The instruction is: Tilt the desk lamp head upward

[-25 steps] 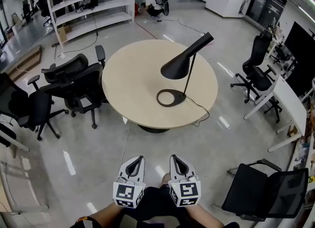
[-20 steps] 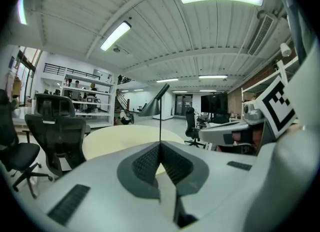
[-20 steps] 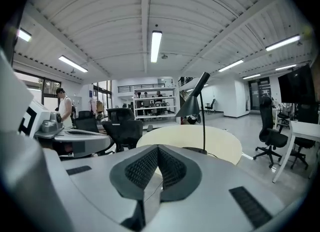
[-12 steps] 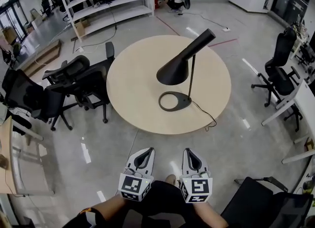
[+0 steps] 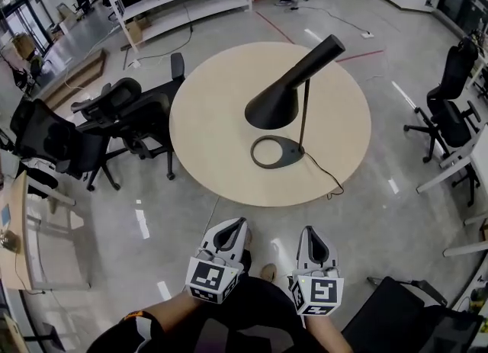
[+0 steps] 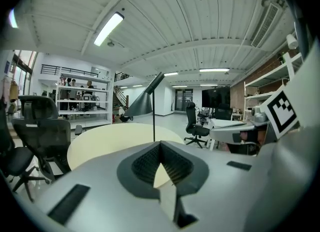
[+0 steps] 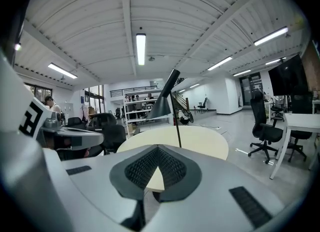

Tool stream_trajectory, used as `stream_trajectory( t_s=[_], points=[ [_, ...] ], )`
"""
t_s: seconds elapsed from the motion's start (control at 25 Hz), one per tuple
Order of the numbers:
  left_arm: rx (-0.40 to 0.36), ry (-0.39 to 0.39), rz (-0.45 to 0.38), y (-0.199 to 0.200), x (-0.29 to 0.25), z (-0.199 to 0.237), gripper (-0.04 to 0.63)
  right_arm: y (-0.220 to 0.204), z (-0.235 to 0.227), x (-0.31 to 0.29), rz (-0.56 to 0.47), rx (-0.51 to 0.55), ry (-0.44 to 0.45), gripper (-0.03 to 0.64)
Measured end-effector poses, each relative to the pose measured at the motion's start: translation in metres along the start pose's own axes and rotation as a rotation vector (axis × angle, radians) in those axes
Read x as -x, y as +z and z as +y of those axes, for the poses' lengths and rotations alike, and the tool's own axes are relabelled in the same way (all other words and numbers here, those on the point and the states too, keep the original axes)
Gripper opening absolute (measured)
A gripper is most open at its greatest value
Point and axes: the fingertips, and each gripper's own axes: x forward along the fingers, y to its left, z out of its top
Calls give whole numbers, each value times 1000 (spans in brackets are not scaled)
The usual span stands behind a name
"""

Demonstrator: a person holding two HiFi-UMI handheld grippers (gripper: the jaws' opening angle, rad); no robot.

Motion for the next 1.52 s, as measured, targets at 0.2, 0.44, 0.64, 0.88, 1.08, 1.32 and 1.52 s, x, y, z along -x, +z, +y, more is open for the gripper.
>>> stream_trajectory(
  t_s=[0.2, 0.44, 0.64, 0.88, 1.08, 1.32, 1.52],
  points=[
    [10, -43, -10, 13, -41, 17, 48, 6, -11, -26, 16, 1, -33, 11],
    [73, -81, -54, 48, -97, 66, 48, 54, -20, -80, 0, 54, -71, 10],
    [121, -102, -81, 74, -139, 130, 48, 106, -10, -140, -45, 114, -91, 10],
    [210, -184, -87, 85, -164, 199, 48, 171, 25, -197, -105, 212, -105, 10],
    [293, -295, -83, 89, -189, 224, 49, 225, 29, -227, -134, 273, -109, 9],
    [373, -318, -77, 85, -210, 239, 51, 276, 20, -245, -177, 357, -98, 11],
    [426, -337, -34, 78, -226, 241, 94, 326, 0, -254, -259, 410, -90, 11]
  ],
)
